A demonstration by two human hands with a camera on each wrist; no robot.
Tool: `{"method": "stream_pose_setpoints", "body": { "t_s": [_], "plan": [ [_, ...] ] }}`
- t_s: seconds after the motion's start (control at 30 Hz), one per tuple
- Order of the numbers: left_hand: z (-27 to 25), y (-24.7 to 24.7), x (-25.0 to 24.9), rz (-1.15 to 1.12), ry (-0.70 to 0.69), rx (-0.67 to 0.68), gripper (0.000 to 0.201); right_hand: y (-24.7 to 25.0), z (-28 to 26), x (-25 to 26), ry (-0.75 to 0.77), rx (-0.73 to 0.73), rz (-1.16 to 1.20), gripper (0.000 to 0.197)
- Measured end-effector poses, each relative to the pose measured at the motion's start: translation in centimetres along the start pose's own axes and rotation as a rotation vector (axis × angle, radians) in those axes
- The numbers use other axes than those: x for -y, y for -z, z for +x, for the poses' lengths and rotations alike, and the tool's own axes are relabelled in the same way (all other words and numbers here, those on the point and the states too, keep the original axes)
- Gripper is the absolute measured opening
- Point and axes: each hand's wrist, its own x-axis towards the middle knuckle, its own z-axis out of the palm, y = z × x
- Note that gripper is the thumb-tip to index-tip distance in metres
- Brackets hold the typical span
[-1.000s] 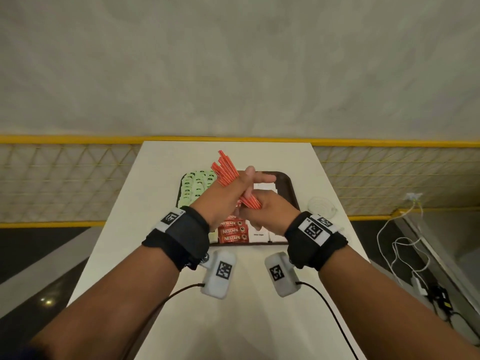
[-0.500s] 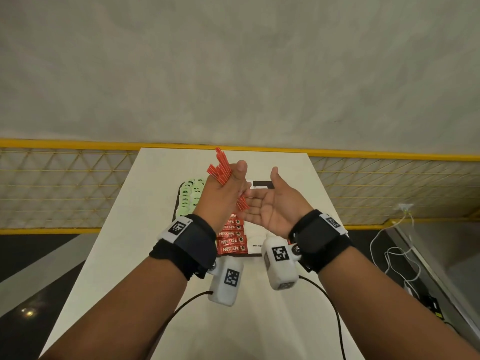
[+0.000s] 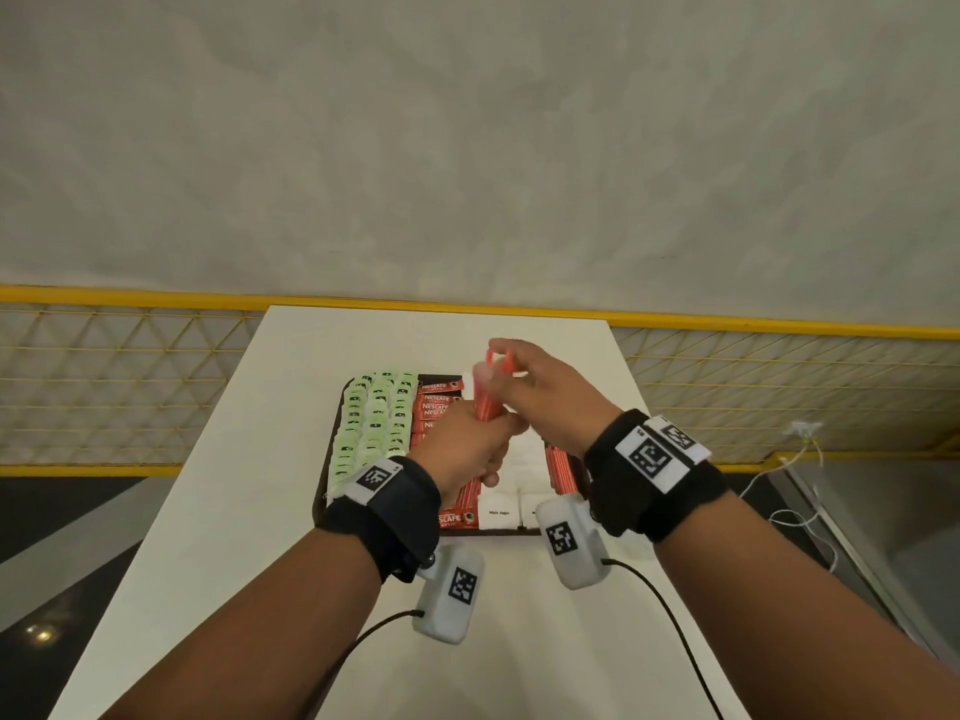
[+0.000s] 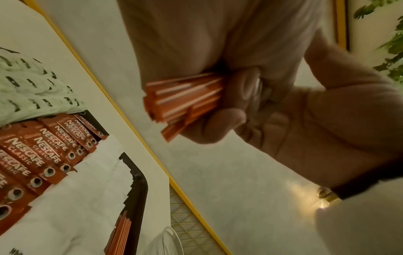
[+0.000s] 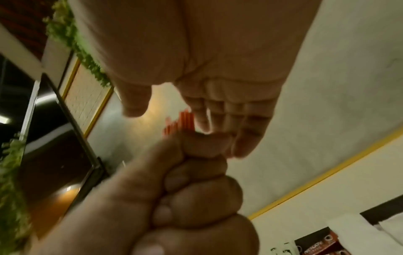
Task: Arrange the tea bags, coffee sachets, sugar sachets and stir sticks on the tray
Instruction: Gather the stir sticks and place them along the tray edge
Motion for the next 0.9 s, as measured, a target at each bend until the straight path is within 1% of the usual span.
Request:
{"method": "stream_pose_setpoints", "body": {
  "t_s": [0.03, 0.1, 0.13, 0.2, 0.3, 0.43, 0.53, 0.57, 0.67, 0.77, 0.9],
  "plan": [
    [0.1, -0.3, -0.1, 0.026, 0.013, 0.042, 0.007, -0.3, 0.2, 0.1, 0.013, -0.060, -0.064, 0.052],
    [0.3, -0.7, -0.2, 0.105, 0.056, 0.114, 0.007, -0.7, 0.6, -0.4, 0.034, -0.162, -0.078, 0.035],
    [0.4, -0.9, -0.2, 0.137, 0.080, 0.139, 0.008, -0.8, 0.8, -0.9, 0.035, -0.188, -0.079, 0.030],
    [0.6, -0.9, 0.0, 0.163, 0.116, 0.172, 0.008, -0.9, 1.1, -1.9, 0.030, -0.212, -0.101, 0.031],
    [0.7, -0.6, 0.5, 0.167, 0.148, 0.214, 0.013, -1.1, 1.3, -2.6, 0.046, -0.203, -0.086, 0.036],
    [0.6, -0.3, 1.1, 0.158, 0.191, 0.256, 0.022, -1.4, 1.2, -3.0, 0.056, -0.092, -0.064, 0.032],
    [0.6, -0.2, 1.4, 0.154, 0.177, 0.264, 0.014, -1.8, 1.1, -3.3, 0.087, -0.125, -0.122, 0.032],
    [0.6, 0.0, 1.5, 0.161, 0.159, 0.264, 0.016, -2.0, 1.1, -3.4, 0.092, -0.147, -0.137, 0.032],
    [0.7, 0.6, 1.9, 0.162, 0.114, 0.275, 0.032, -2.2, 1.2, -3.7, 0.113, -0.209, -0.131, 0.031],
    [0.2, 1.5, 1.9, 0.003, 0.146, 0.278, 0.042, -1.9, 1.5, -3.9, 0.105, -0.321, -0.046, 0.032],
    [-0.2, 2.8, 3.0, -0.264, 0.223, 0.221, 0.072, -1.5, 1.2, -3.5, 0.128, -0.484, 0.032, 0.034]
  ]
}}
